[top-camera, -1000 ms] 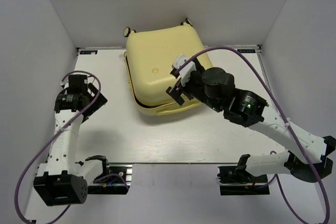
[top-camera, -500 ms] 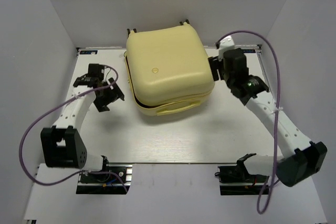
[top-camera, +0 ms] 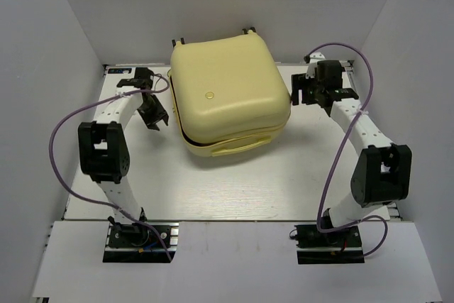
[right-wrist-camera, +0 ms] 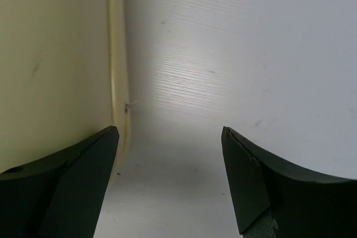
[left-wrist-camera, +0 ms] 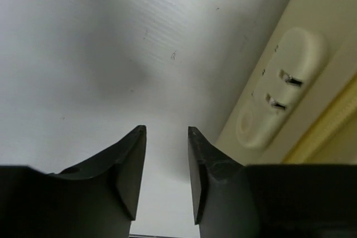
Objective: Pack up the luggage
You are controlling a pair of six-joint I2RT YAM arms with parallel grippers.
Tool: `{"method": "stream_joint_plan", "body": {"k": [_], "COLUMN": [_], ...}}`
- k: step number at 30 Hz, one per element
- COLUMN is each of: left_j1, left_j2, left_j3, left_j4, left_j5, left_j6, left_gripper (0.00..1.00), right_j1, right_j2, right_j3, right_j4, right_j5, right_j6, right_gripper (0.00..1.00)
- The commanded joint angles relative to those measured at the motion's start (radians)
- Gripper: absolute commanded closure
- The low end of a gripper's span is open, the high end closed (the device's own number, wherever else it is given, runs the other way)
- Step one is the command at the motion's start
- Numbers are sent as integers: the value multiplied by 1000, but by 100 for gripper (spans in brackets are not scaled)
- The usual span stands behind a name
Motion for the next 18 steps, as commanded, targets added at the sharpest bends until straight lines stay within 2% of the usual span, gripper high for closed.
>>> {"method": "stream_joint_plan", "body": {"k": [1,5,10,14,17,18], "left_j1": [-8,-19,-14,22,94,126], "left_j2": [62,128,180,160,75,50], "left_j3": [68,146,239,260,226,177], "left_j4": [-30,-44,-65,-111,-139,-163], "left_j5": [-7,14,5,0,-38,-47], "left_j6": [4,30,69,43,3,-5], "left_gripper": [55,56,55,53,46,37], "right_j1": [0,11,43,130,217,277], "right_j2": [33,31,-53,-84,-69,-72], "right_j3": [-33,-68,-205,-265,-257,-262], "right_j4": [125,115,230,261,234,234], "right_j5": [-218,-405,-600,-596,-619,-616], "right_j6": [-68,-106,-99,-109,-120,-108], "right_gripper": [18,18,21,25,29,29]}}
